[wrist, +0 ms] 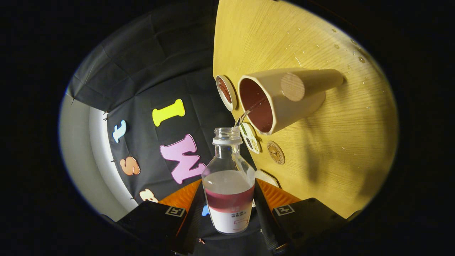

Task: Take the bottle from table, then pour the juice into the cup, finally place the bottle on the coaster

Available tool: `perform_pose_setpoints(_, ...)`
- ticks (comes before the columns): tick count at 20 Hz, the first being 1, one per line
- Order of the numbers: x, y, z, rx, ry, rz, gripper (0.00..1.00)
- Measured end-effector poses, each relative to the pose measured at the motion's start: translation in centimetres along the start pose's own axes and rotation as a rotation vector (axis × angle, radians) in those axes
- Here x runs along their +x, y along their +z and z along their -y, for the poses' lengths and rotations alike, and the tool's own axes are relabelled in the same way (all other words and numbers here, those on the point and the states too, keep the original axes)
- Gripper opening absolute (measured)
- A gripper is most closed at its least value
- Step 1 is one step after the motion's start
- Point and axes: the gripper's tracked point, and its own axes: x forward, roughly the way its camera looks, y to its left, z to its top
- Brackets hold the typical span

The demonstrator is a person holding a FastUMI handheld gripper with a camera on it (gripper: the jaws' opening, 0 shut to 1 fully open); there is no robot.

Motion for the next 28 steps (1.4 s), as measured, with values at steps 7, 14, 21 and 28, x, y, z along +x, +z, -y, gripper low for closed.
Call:
perform_pose_setpoints(7,0.18,0.01,-0.34,0.024,-0.006,0.001,0.75)
perform_pose_setpoints(14,0.33,0.41,-0.29,0.060,-0.011,0.011,0.75)
perform_pose_setpoints(21,0.72,0.57,-0.23,0.099,-0.020,0.016,0.75)
perform_pose_setpoints(28,0.96,0.80,-0.15,0.127,-0.036,0.004,0.75)
